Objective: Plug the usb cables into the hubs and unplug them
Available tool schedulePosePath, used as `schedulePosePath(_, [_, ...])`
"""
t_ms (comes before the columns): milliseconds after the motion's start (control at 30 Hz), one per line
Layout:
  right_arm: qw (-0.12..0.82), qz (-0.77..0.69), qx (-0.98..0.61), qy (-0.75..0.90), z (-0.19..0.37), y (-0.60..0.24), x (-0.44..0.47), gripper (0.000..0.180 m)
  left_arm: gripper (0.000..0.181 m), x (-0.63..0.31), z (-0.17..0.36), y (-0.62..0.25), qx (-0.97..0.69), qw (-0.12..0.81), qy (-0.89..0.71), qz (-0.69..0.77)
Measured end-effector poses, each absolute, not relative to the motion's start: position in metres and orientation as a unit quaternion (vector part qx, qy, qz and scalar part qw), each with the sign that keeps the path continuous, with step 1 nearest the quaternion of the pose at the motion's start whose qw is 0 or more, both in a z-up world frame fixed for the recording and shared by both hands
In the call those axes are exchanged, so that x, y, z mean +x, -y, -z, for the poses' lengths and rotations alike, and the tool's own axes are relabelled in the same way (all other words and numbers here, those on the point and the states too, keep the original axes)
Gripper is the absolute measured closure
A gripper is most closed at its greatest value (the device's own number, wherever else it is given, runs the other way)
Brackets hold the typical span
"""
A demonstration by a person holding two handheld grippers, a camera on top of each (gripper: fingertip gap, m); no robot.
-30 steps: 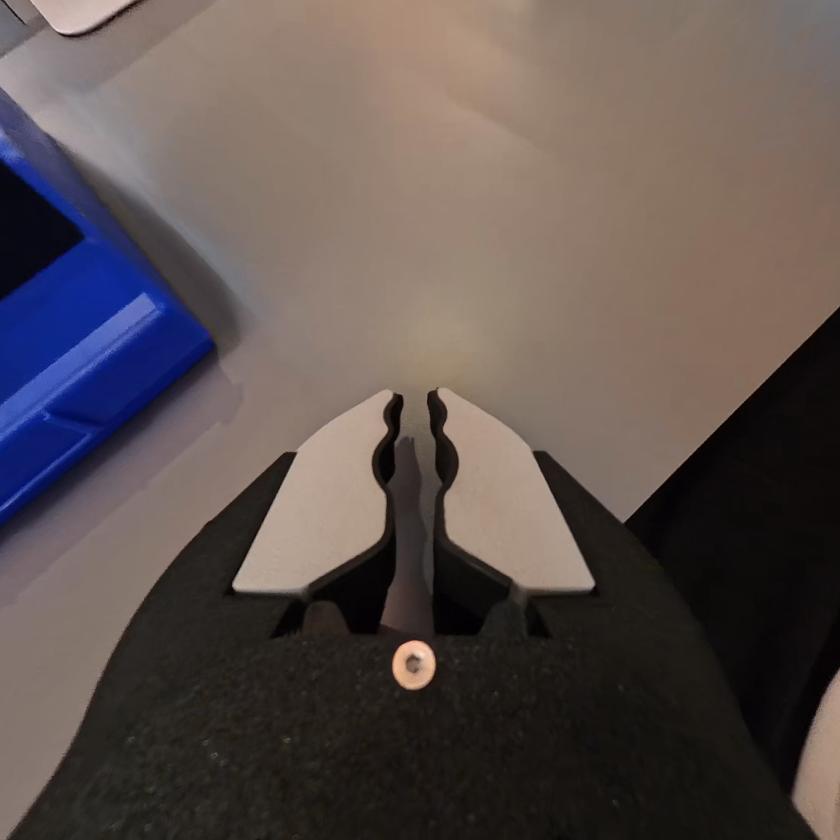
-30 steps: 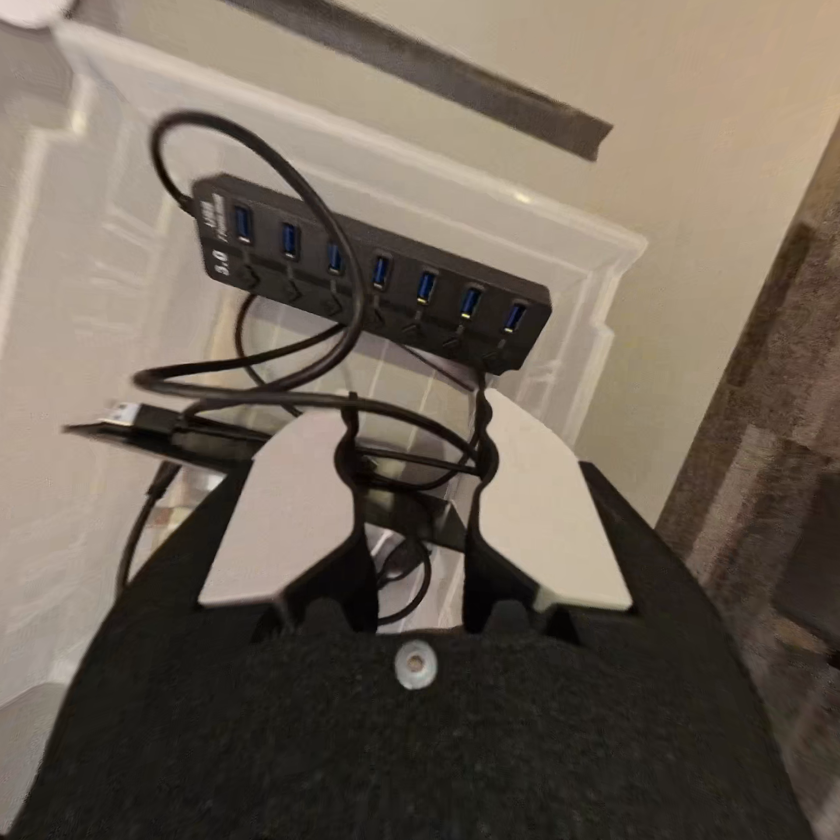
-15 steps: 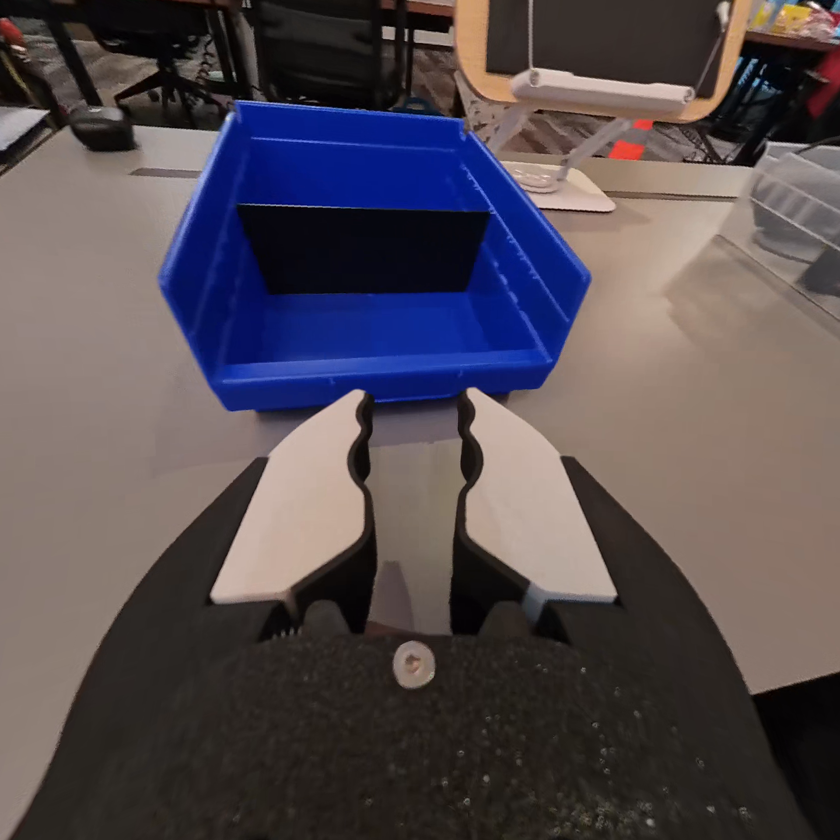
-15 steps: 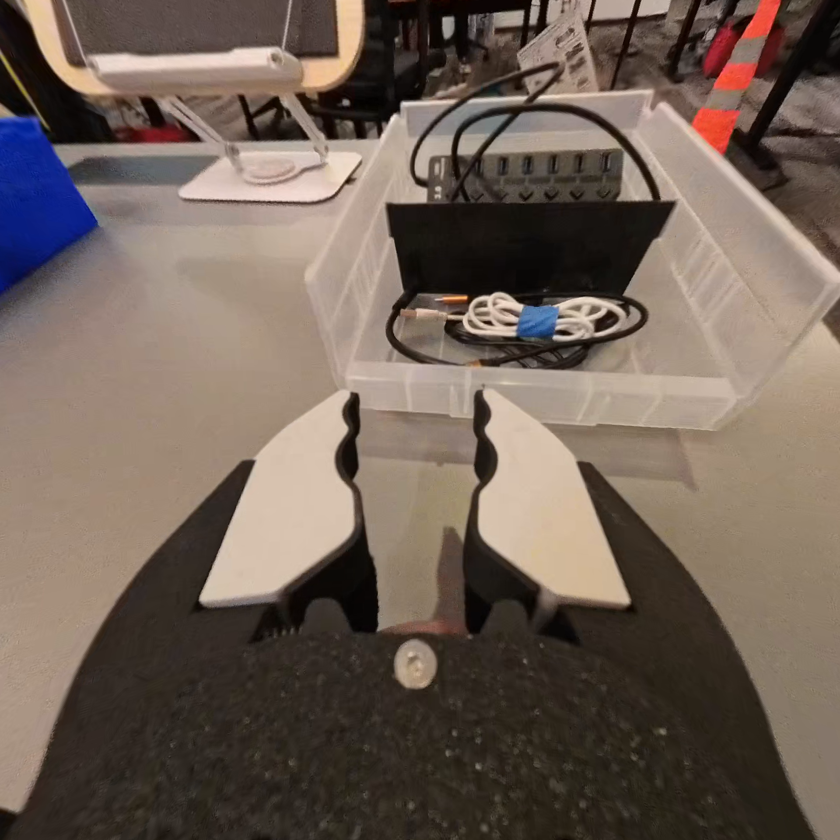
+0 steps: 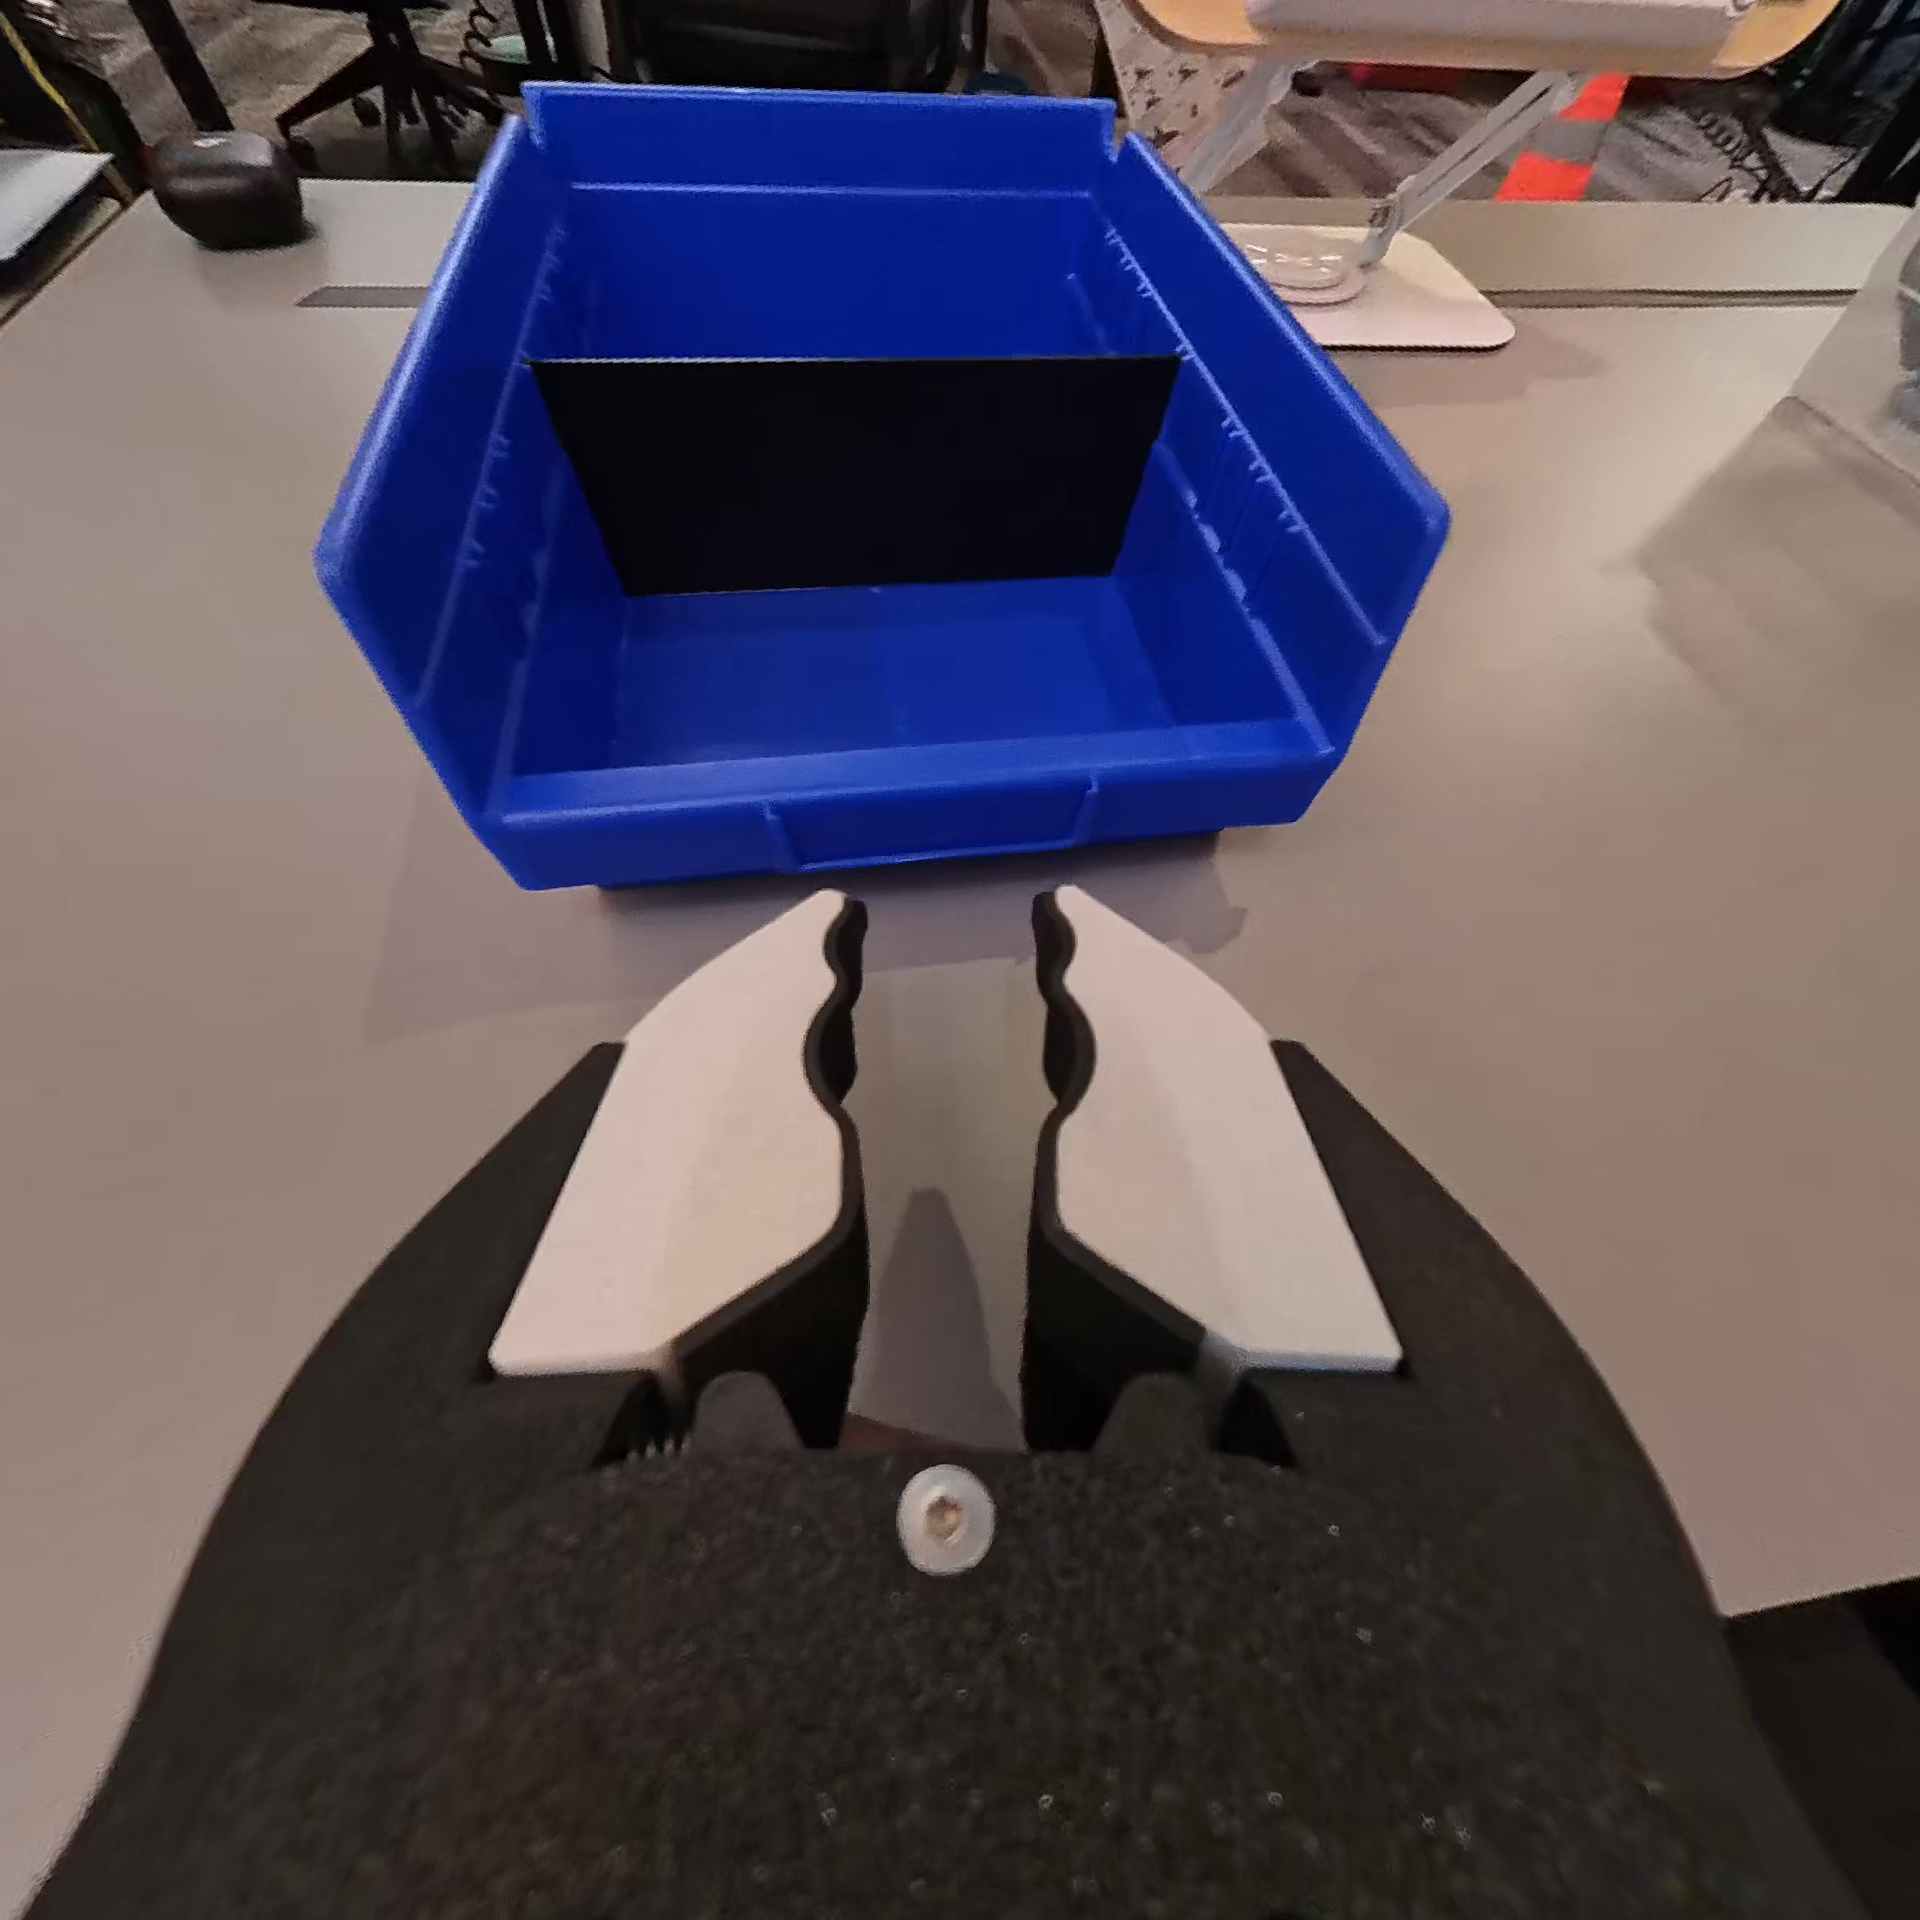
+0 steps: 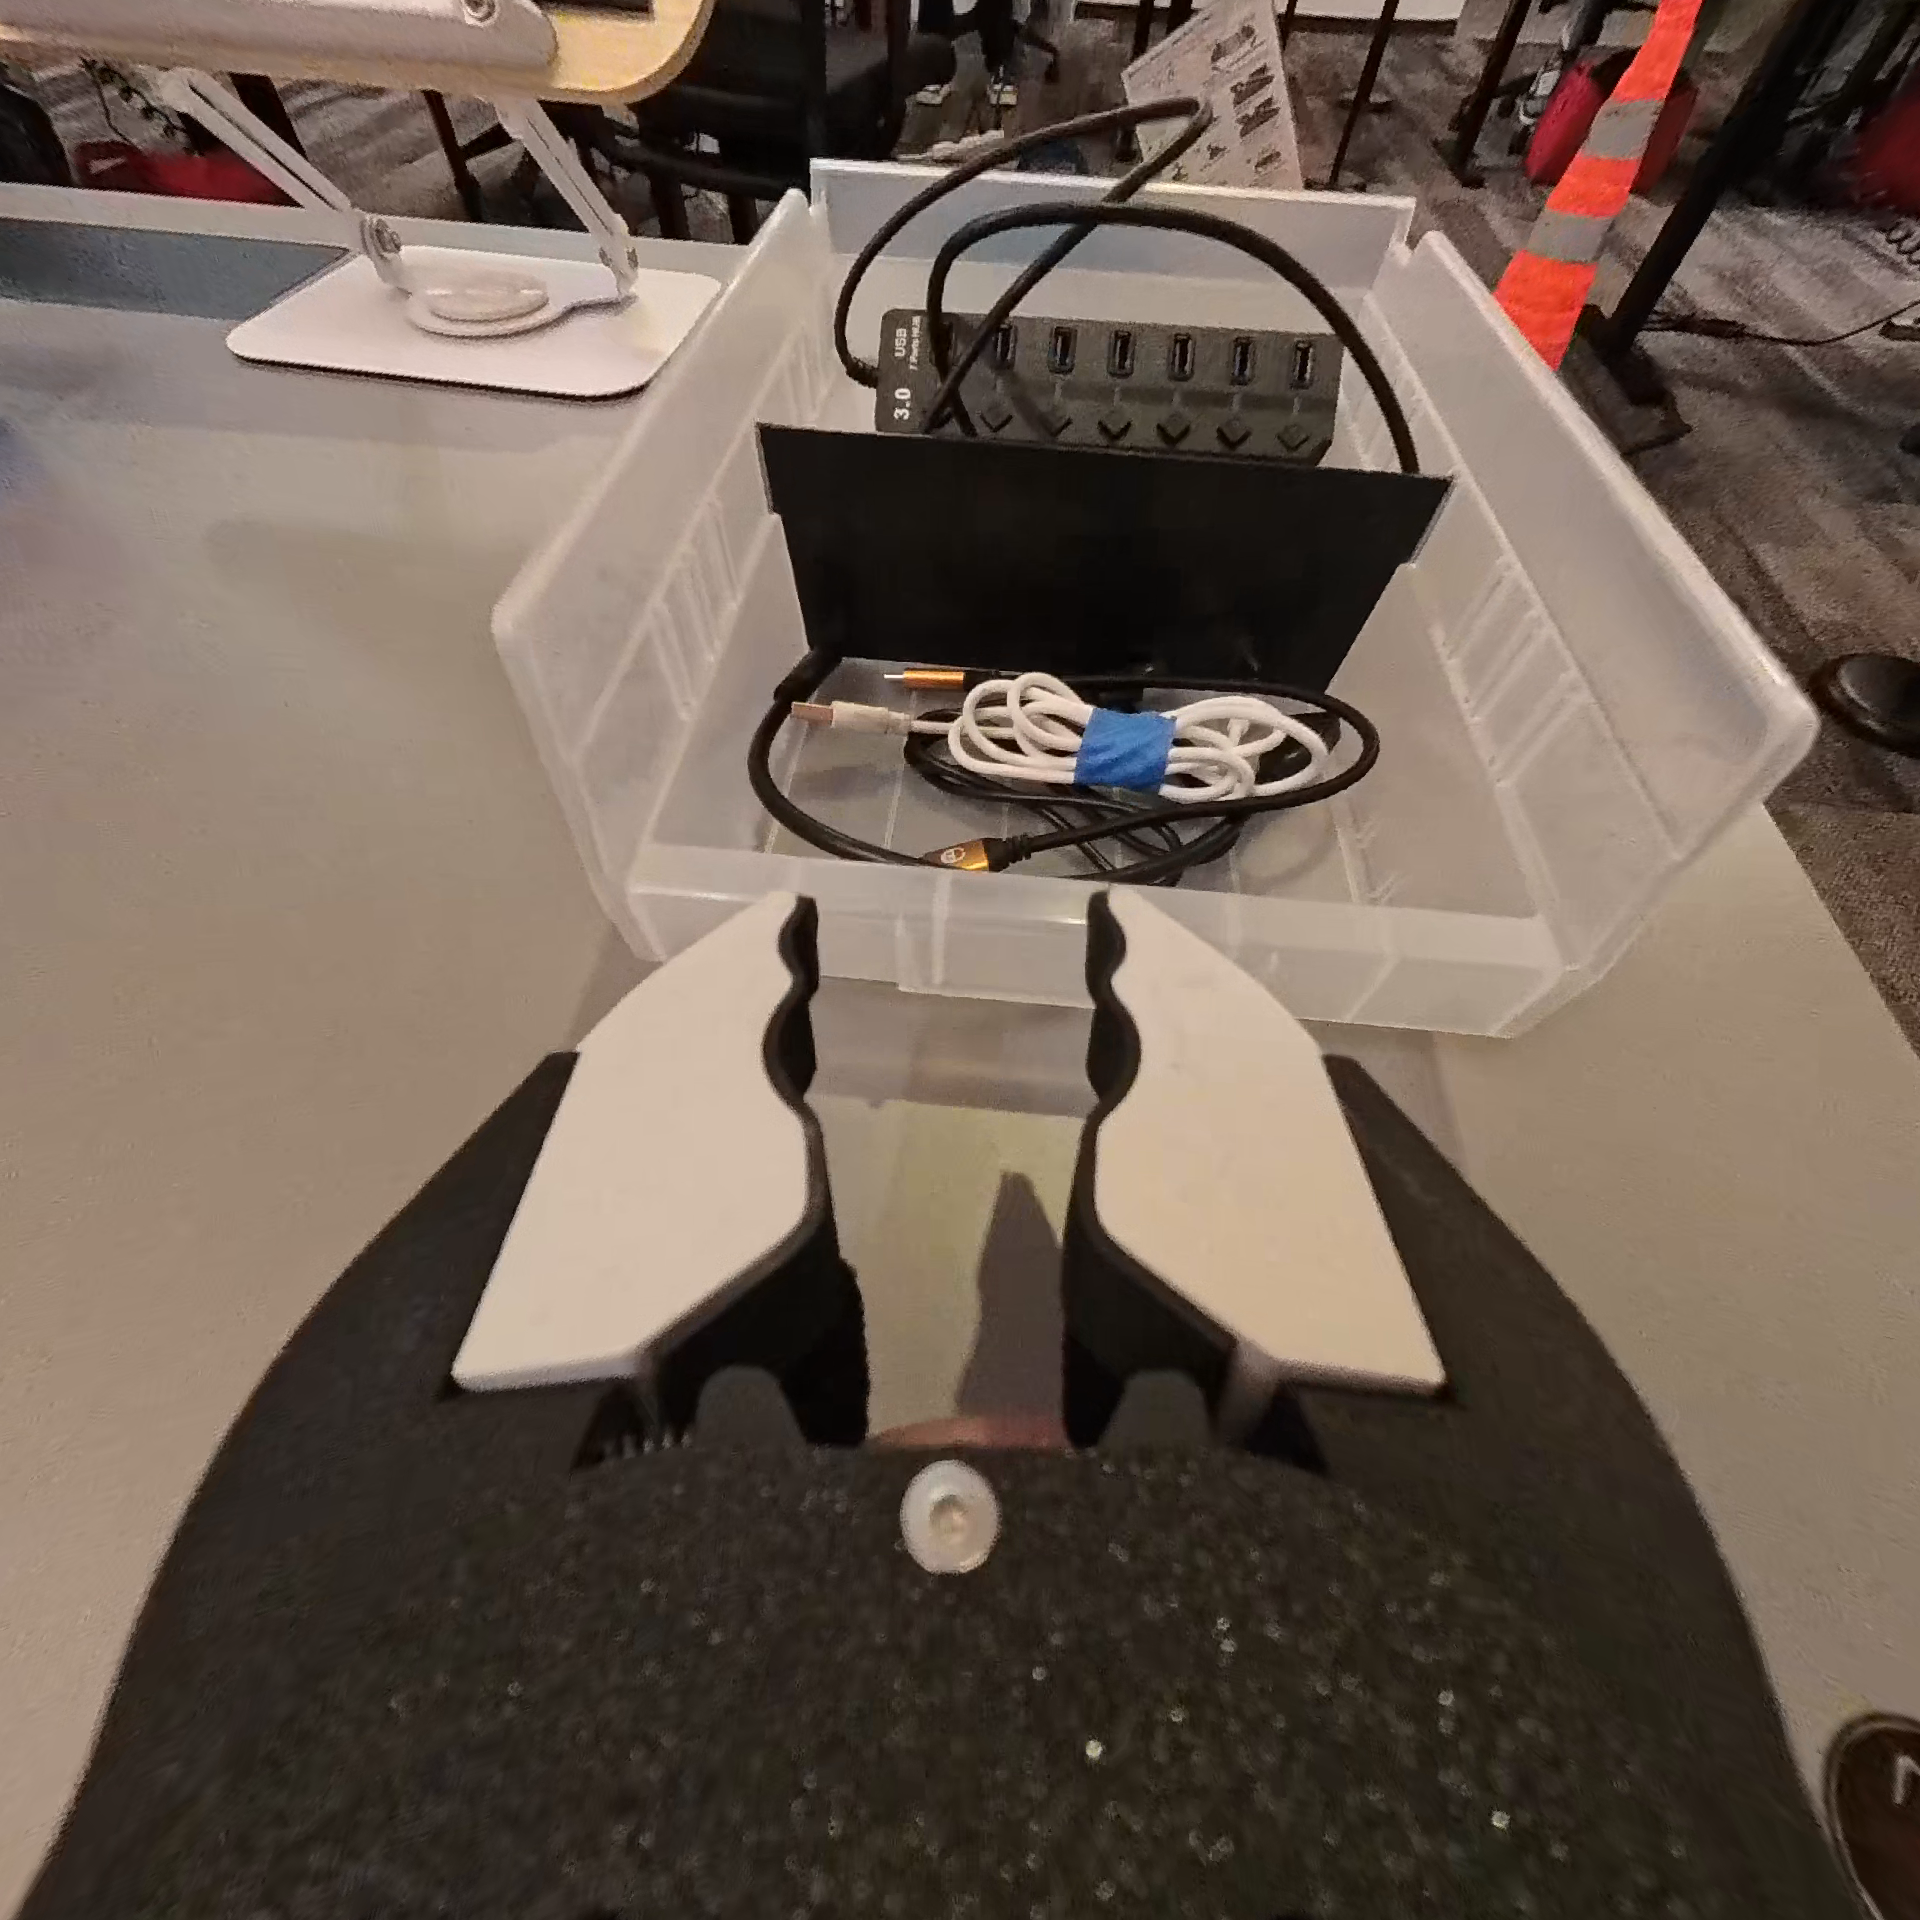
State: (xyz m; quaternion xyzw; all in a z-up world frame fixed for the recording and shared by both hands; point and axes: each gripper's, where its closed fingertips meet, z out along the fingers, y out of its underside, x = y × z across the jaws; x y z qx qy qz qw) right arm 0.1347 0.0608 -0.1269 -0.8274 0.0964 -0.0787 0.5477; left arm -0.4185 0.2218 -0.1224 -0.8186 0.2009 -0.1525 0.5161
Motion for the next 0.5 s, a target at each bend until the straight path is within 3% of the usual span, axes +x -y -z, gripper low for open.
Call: schedulePosePath(500, [0.545,0.094,-0.828,-0.088,0.1260,-0.0588,0.1354,0.131,0.150,-0.4105,0.1263,-0.2180,-0.820,0.507,-0.215,0.157])
